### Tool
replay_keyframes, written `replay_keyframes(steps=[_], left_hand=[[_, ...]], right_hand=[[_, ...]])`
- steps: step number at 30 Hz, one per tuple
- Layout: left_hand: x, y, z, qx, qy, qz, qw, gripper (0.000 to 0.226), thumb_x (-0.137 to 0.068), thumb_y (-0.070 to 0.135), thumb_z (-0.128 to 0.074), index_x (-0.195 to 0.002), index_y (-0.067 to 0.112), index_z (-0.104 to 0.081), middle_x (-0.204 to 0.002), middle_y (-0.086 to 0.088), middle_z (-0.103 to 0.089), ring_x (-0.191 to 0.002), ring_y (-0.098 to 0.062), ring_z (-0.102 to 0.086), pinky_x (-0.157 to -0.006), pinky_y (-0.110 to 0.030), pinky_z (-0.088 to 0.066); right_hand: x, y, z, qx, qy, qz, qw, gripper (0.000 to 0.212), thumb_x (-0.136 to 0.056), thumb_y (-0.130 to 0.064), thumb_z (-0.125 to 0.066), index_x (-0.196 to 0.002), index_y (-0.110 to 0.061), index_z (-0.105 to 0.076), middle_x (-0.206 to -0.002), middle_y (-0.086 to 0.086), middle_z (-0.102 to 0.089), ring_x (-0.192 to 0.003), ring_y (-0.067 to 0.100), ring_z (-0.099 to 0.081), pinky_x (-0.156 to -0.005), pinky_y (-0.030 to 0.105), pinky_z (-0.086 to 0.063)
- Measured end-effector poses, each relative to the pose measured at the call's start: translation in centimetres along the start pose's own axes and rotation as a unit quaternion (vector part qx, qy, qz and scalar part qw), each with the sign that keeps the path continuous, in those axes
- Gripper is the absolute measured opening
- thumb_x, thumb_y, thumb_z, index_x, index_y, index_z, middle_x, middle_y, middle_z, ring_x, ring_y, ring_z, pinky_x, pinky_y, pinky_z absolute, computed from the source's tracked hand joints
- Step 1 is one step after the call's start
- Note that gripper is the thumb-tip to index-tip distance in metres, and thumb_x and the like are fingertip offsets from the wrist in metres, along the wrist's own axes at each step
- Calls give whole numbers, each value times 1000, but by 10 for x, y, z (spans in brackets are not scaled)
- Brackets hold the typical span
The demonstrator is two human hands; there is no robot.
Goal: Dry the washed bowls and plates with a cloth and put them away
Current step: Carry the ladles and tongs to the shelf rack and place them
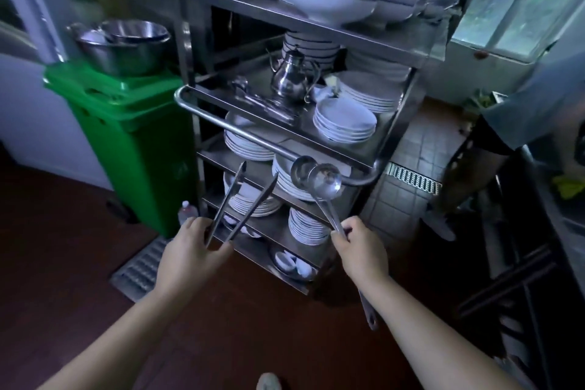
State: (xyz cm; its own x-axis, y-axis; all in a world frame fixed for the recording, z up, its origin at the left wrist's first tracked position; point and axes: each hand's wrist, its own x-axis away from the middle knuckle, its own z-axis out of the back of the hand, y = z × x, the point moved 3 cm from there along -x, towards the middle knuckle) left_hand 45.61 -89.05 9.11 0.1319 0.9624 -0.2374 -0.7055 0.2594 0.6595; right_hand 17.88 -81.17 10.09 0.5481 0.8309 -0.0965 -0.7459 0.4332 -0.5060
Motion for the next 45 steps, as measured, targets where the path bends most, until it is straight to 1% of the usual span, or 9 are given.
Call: replay_keyframes(steps=[4,8,11,16,20,25,29,34,45], left_hand=[[-49,0,-2,-14,26,17,999,32,-73,39,-70,-95,19,-58,-87,8,-50,-80,-20,-56,-64,-29,-37],[-108,6,-2,-15,49,49,997,36,-76,39,-67,-103,17,-58,-93,7,-53,-82,-16,-54,-66,-30,-39],[-145,5,-3,-15,72,72,995,41,-77,36,-68,-110,15,-57,-95,7,-51,-84,-17,-54,-68,-30,-39],[-197,-11,-5,-13,96,96,991,36,-78,35,-68,-105,14,-58,-91,8,-49,-78,-12,-47,-66,-29,-37],[-243,-33,-5,-11,99,95,991,40,-76,37,-70,-108,15,-59,-91,11,-47,-76,-9,-45,-64,-28,-35],[-304,-67,3,-1,87,58,994,41,-75,38,-71,-108,15,-59,-87,11,-48,-72,-7,-47,-53,-21,-32],[-353,-98,17,7,66,43,997,45,-75,38,-72,-110,14,-58,-88,13,-47,-71,-6,-47,-53,-20,-34],[-406,-129,30,5,26,13,1000,41,-74,38,-72,-107,17,-60,-89,12,-51,-75,-8,-54,-58,-25,-39],[-456,-161,15,15,-35,-47,998,40,-72,37,-73,-106,20,-60,-87,15,-49,-71,-5,-54,-54,-24,-42]], right_hand=[[-65,-22,-14,-2,-3,60,998,16,-89,-31,-61,-86,-17,-56,-74,3,-67,-75,30,-61,-57,32,-32],[-137,-53,-20,-1,-21,117,993,13,-89,-27,-61,-84,-18,-54,-64,2,-58,-68,27,-56,-57,33,-32],[-191,-79,-24,14,-15,152,988,15,-89,-29,-61,-89,-15,-59,-74,7,-66,-76,31,-61,-59,33,-34],[-265,-122,-39,39,-33,174,983,16,-88,-33,-61,-82,-18,-59,-76,8,-67,-75,31,-61,-60,32,-36],[-320,-152,-62,68,-42,178,981,22,-89,-34,-58,-74,-19,-51,-63,-1,-52,-69,29,-53,-58,31,-33],[-377,-195,-94,148,-10,190,971,25,-85,-38,-59,-75,-15,-57,-78,6,-67,-77,29,-62,-58,28,-33],[-408,-232,-128,188,-27,184,964,31,-85,-39,-58,-67,-16,-46,-78,10,-67,-77,31,-63,-56,29,-32],[-430,-264,-159,235,-16,205,950,28,-83,-43,-61,-86,-16,-65,-87,12,-70,-85,32,-64,-59,30,-33],[-442,-270,-175,303,4,194,933,39,-87,-59,-54,-90,-21,-61,-93,2,-69,-88,25,-65,-60,28,-32]])
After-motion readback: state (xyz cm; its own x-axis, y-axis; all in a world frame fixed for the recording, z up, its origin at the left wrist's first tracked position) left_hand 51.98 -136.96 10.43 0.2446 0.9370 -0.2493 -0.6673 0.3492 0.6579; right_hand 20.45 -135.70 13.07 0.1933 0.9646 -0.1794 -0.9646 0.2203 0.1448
